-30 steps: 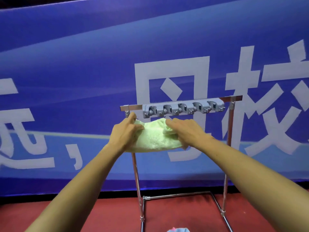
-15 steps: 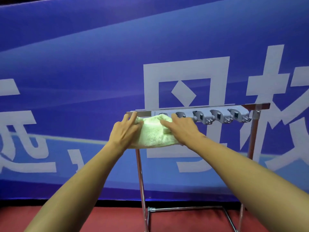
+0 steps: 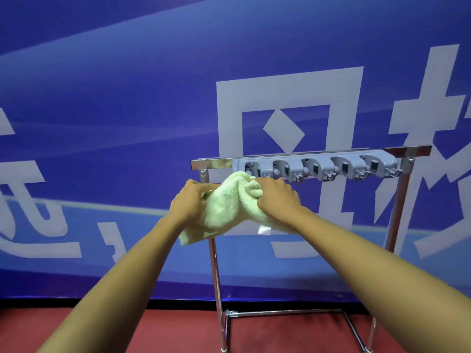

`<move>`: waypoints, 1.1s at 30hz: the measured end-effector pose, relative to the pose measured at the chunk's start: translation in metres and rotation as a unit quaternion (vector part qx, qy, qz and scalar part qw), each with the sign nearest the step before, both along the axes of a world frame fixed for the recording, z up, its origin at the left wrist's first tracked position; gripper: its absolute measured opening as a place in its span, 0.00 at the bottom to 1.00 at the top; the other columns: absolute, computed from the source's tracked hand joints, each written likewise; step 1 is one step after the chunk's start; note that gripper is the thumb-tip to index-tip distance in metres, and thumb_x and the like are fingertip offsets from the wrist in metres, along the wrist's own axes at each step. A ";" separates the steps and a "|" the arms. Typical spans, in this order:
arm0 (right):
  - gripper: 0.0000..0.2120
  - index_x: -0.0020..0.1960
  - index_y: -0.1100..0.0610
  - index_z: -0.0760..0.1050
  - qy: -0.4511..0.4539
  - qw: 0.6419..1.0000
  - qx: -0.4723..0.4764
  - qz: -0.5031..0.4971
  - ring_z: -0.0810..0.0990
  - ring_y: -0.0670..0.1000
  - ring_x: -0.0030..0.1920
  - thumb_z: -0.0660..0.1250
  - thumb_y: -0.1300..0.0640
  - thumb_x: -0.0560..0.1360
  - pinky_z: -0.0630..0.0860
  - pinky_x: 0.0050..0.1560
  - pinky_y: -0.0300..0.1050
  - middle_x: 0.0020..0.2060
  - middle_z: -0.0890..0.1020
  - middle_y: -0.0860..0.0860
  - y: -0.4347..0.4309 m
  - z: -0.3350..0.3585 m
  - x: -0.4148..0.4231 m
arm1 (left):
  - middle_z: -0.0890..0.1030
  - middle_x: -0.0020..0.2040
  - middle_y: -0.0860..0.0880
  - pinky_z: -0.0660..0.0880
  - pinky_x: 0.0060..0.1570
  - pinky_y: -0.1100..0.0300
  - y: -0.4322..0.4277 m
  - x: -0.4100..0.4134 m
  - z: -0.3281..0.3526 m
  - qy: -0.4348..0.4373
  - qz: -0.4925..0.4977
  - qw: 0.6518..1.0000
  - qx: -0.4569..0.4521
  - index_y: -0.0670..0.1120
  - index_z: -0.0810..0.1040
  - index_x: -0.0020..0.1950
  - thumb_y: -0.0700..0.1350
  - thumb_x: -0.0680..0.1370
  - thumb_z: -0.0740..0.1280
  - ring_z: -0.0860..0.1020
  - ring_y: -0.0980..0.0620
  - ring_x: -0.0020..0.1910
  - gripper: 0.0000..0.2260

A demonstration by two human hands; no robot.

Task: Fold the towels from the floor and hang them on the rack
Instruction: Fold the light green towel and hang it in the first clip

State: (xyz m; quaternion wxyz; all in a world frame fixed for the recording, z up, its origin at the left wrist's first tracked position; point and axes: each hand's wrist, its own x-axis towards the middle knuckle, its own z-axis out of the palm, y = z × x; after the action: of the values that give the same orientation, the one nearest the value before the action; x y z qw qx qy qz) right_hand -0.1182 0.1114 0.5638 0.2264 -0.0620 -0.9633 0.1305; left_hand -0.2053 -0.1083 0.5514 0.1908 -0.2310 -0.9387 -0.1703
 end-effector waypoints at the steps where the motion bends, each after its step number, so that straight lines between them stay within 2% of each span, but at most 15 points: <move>1: 0.25 0.65 0.43 0.75 -0.002 0.999 -0.038 0.004 0.78 0.60 0.54 0.60 0.63 0.73 0.69 0.43 0.48 0.52 0.80 0.54 0.000 -0.002 0.000 | 0.75 0.46 0.54 0.67 0.34 0.57 -0.002 -0.002 -0.003 0.004 0.004 1.000 0.004 0.79 0.70 0.62 0.48 0.70 0.54 0.76 0.50 0.44 0.29; 4: 0.21 0.58 0.41 0.77 0.002 0.991 -0.135 0.012 0.79 0.59 0.50 0.60 0.59 0.70 0.72 0.41 0.48 0.48 0.81 0.51 -0.004 -0.013 -0.005 | 0.77 0.43 0.55 0.65 0.33 0.58 -0.003 0.001 -0.007 0.029 0.024 0.999 0.000 0.76 0.71 0.63 0.45 0.70 0.52 0.76 0.50 0.42 0.30; 6: 0.14 0.50 0.40 0.77 0.008 0.978 -0.207 0.017 0.80 0.58 0.48 0.61 0.55 0.70 0.74 0.39 0.47 0.44 0.82 0.49 -0.003 -0.021 -0.011 | 0.77 0.44 0.55 0.65 0.34 0.57 -0.002 0.006 -0.008 0.027 0.026 0.999 0.006 0.74 0.72 0.64 0.44 0.71 0.53 0.75 0.49 0.43 0.30; 8: 0.06 0.43 0.40 0.75 0.016 0.970 -0.242 0.023 0.80 0.55 0.46 0.63 0.51 0.71 0.73 0.38 0.46 0.42 0.82 0.47 -0.001 -0.025 -0.013 | 0.76 0.43 0.55 0.65 0.35 0.57 -0.002 0.012 -0.008 0.023 0.024 0.999 0.009 0.74 0.72 0.64 0.43 0.72 0.54 0.75 0.50 0.42 0.30; 11: 0.06 0.50 0.41 0.78 0.027 0.965 -0.259 0.033 0.75 0.51 0.48 0.64 0.46 0.74 0.73 0.43 0.49 0.46 0.83 0.44 -0.003 -0.028 -0.009 | 0.74 0.40 0.54 0.63 0.31 0.59 -0.001 0.014 -0.015 0.030 0.024 0.999 0.015 0.75 0.70 0.65 0.42 0.73 0.55 0.74 0.51 0.39 0.31; 12: 0.08 0.51 0.40 0.79 0.031 0.961 -0.272 0.036 0.76 0.50 0.48 0.64 0.43 0.74 0.76 0.44 0.50 0.45 0.83 0.43 -0.004 -0.029 -0.008 | 0.74 0.40 0.54 0.63 0.30 0.59 0.000 0.014 -0.019 0.032 0.020 0.999 0.020 0.75 0.70 0.66 0.42 0.73 0.55 0.74 0.52 0.39 0.31; 14: 0.08 0.48 0.41 0.79 0.041 0.948 -0.313 0.037 0.81 0.50 0.45 0.65 0.41 0.73 0.80 0.44 0.50 0.40 0.84 0.43 -0.006 -0.031 -0.008 | 0.72 0.39 0.54 0.63 0.30 0.59 0.005 0.017 -0.027 0.032 0.007 0.999 0.040 0.72 0.71 0.66 0.41 0.74 0.56 0.73 0.54 0.37 0.29; 18: 0.08 0.44 0.45 0.79 0.039 0.934 -0.352 0.033 0.81 0.50 0.43 0.68 0.41 0.73 0.79 0.45 0.48 0.38 0.84 0.44 -0.008 -0.037 -0.012 | 0.73 0.37 0.53 0.63 0.29 0.58 0.019 0.026 -0.040 0.027 0.001 0.996 0.085 0.66 0.76 0.61 0.42 0.76 0.57 0.74 0.51 0.37 0.23; 20: 0.08 0.43 0.46 0.80 0.041 0.927 -0.372 0.035 0.82 0.50 0.44 0.69 0.42 0.74 0.80 0.46 0.49 0.38 0.84 0.45 -0.010 -0.040 -0.014 | 0.75 0.37 0.53 0.67 0.28 0.58 0.026 0.024 -0.049 0.018 0.005 0.993 0.114 0.64 0.77 0.57 0.43 0.76 0.57 0.75 0.50 0.37 0.18; 22: 0.08 0.43 0.49 0.80 0.043 0.911 -0.408 0.041 0.82 0.51 0.44 0.70 0.45 0.74 0.80 0.47 0.49 0.39 0.85 0.47 -0.013 -0.044 -0.016 | 0.80 0.37 0.55 0.76 0.33 0.54 0.034 0.022 -0.058 -0.019 -0.007 0.986 0.165 0.63 0.77 0.56 0.46 0.78 0.58 0.78 0.53 0.38 0.15; 24: 0.08 0.44 0.51 0.80 0.042 0.888 -0.456 0.048 0.84 0.52 0.45 0.72 0.46 0.73 0.82 0.48 0.50 0.39 0.86 0.48 -0.016 -0.049 -0.019 | 0.83 0.40 0.58 0.81 0.42 0.49 0.042 0.022 -0.067 -0.068 -0.048 0.966 0.243 0.65 0.78 0.57 0.48 0.80 0.59 0.81 0.55 0.42 0.14; 28: 0.11 0.48 0.53 0.83 0.025 0.798 -0.598 0.075 0.87 0.51 0.45 0.76 0.47 0.71 0.84 0.52 0.54 0.41 0.88 0.50 -0.021 -0.062 -0.023 | 0.86 0.49 0.60 0.82 0.53 0.50 0.054 0.026 -0.084 -0.148 -0.096 0.900 0.398 0.61 0.81 0.60 0.47 0.81 0.65 0.83 0.59 0.50 0.12; 33: 0.16 0.53 0.57 0.83 0.014 0.728 -0.680 0.085 0.88 0.53 0.46 0.79 0.49 0.70 0.84 0.52 0.56 0.44 0.88 0.53 -0.021 -0.076 -0.026 | 0.86 0.54 0.51 0.81 0.56 0.46 0.061 0.028 -0.106 -0.205 -0.102 0.825 0.516 0.55 0.82 0.62 0.46 0.80 0.69 0.84 0.50 0.55 0.11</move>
State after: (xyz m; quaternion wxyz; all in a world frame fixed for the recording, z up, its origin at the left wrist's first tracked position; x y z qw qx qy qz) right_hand -0.1438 0.0899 0.4878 0.1251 -0.1150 -0.6145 0.7704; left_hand -0.1777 -0.0471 0.4449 0.0673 -0.1529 -0.7022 -0.6921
